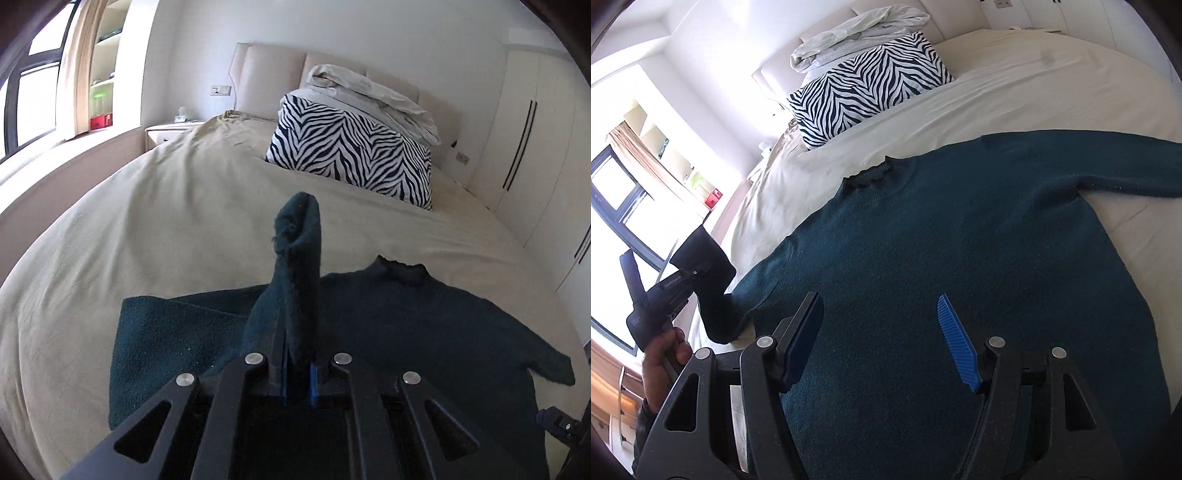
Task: Fold small clothes
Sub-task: 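Fold the held sleeve across the sweater body and release with the left gripper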
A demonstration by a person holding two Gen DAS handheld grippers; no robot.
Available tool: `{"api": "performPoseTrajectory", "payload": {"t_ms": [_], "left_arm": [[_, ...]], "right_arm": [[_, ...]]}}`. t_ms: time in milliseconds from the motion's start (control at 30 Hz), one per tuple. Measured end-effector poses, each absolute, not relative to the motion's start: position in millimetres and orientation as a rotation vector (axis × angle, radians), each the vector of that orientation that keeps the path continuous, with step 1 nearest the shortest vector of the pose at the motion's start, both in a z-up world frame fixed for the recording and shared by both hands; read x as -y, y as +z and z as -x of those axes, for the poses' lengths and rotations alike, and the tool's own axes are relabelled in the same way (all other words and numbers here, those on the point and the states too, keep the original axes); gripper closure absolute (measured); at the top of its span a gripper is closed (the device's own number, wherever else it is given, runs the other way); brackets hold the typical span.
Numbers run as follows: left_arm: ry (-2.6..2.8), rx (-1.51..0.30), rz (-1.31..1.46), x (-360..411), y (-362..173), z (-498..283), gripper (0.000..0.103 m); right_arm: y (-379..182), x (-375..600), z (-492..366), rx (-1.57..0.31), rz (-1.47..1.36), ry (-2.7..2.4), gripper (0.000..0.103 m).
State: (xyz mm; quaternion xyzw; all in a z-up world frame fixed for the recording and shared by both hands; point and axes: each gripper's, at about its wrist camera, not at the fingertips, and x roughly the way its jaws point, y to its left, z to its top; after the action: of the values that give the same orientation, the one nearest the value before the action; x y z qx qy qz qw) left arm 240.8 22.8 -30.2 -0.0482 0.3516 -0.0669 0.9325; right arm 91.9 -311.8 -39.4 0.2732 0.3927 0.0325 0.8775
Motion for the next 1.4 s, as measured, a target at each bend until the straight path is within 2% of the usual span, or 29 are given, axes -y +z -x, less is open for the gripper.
{"api": "performPoseTrajectory", "payload": {"t_ms": [133,167,233,300,367,400,567,633,700,733,800,833,867,1000,1200,1400], "left_arm": [[-0.226,-0.851,-0.081,59,-91,-240,0.083],[-0.219,-0.886,-0.097,63,-104,-234,0.074],[-0.224,-0.87,-0.123,63,-108,-221,0.064],[-0.221,-0.853,-0.116,60,-101,-210,0.028],[-0.221,-0.8,-0.073,47,-91,-194,0.018],[-0.224,-0.793,-0.053,40,-88,-188,0.017],[-0.227,-0.799,0.077,5,-87,-161,0.017],[-0.22,-0.824,0.122,-8,-95,-156,0.021],[-0.209,-0.863,0.18,-23,-105,-152,0.033],[-0.207,-0.876,0.217,-30,-109,-152,0.036],[-0.201,-0.876,0.274,-42,-111,-150,0.042],[-0.196,-0.869,0.284,-45,-110,-148,0.043],[-0.189,-0.86,0.286,-48,-110,-146,0.043],[-0.168,-0.836,0.314,-60,-110,-135,0.043],[-0.163,-0.844,0.327,-65,-116,-129,0.043],[-0.157,-0.851,0.306,-62,-116,-128,0.043]], "right_arm": [[-68,341,-110,-0.892,-0.666,0.088,0.04],[-76,346,-116,-0.908,-0.699,0.103,0.04],[-93,349,-130,-0.944,-0.761,0.142,0.039],[-106,346,-147,-0.962,-0.829,0.207,0.038],[-116,334,-169,-0.992,-0.877,0.27,0.038],[-121,325,-181,-1.016,-0.892,0.303,0.038],[-146,269,-241,-1.157,-0.926,0.387,0.038],[-152,247,-260,-1.2,-0.914,0.391,0.04],[-151,233,-275,-1.204,-0.877,0.378,0.043],[-149,225,-282,-1.209,-0.837,0.382,0.049],[-148,207,-293,-1.23,-0.757,0.381,0.071],[-148,201,-297,-1.246,-0.714,0.376,0.086],[-146,196,-300,-1.249,-0.667,0.37,0.096],[-126,206,-306,-1.178,-0.56,0.333,0.096],[-94,279,-308,-1.076,-0.59,0.219,0.096],[-99,342,-311,-1.06,-0.602,0.09,0.096]]}}
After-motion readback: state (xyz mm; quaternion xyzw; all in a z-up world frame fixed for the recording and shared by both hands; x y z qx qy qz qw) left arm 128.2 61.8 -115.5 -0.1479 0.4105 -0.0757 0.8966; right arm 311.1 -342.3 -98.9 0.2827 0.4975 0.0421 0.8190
